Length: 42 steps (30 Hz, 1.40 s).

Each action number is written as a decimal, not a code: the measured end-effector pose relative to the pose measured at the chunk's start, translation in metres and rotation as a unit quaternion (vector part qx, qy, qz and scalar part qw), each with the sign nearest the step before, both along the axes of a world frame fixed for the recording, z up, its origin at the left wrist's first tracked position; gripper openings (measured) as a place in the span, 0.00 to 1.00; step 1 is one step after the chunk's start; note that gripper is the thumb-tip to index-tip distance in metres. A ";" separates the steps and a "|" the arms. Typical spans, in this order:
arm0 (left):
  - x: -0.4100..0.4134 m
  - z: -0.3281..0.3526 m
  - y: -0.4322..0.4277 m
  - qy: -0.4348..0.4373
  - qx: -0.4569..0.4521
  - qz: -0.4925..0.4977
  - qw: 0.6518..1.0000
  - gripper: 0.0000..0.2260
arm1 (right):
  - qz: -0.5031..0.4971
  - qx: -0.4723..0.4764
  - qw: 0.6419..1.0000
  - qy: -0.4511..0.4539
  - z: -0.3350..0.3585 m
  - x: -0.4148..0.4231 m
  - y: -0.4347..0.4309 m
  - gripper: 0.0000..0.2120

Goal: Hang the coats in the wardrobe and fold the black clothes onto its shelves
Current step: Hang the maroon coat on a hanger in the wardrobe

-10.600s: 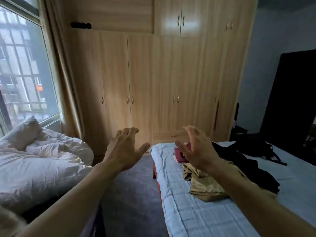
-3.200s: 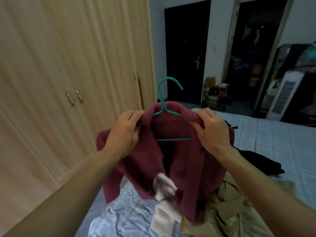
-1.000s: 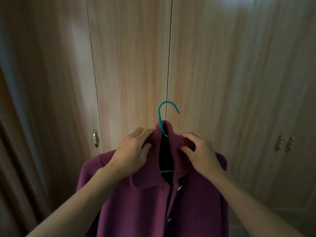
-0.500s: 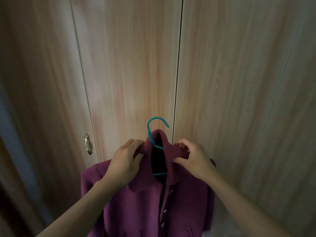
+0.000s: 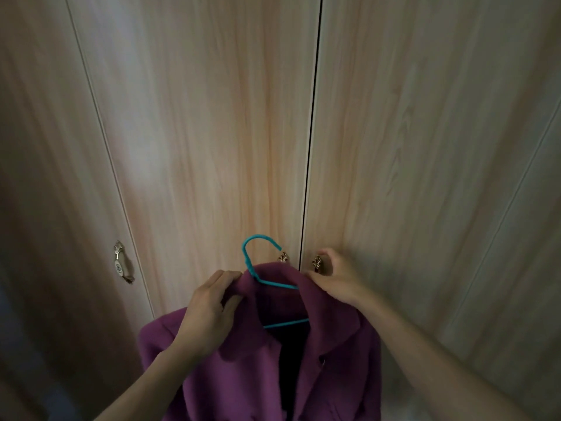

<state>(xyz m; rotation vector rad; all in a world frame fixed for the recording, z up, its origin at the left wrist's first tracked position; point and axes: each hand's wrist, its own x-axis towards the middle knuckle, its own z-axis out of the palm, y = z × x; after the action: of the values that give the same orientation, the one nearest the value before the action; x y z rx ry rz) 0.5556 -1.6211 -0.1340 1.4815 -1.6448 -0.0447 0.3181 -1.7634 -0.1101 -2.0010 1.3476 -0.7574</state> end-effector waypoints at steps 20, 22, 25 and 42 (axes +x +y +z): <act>0.028 -0.017 0.001 -0.055 -0.002 -0.039 0.998 0.14 | 0.029 -0.152 0.985 0.074 -0.028 0.020 0.023 0.32; 0.032 -0.013 0.006 -0.056 -0.008 -0.050 0.997 0.14 | 0.009 -0.130 0.989 0.072 -0.030 0.021 0.036 0.29; 0.036 -0.009 0.017 -0.058 -0.012 -0.065 0.996 0.13 | -0.034 -0.104 0.993 0.053 -0.035 0.020 0.064 0.24; -0.010 -0.001 0.079 -0.065 -0.034 -0.203 0.976 0.12 | -0.197 -0.166 0.964 0.059 -0.044 -0.049 0.239 0.21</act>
<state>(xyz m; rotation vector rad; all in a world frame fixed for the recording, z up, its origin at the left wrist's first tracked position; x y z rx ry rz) 0.5452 -1.5416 -0.1348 1.0958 -2.0142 -0.1170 0.2696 -1.5245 -0.1537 -2.0780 1.8229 -1.1210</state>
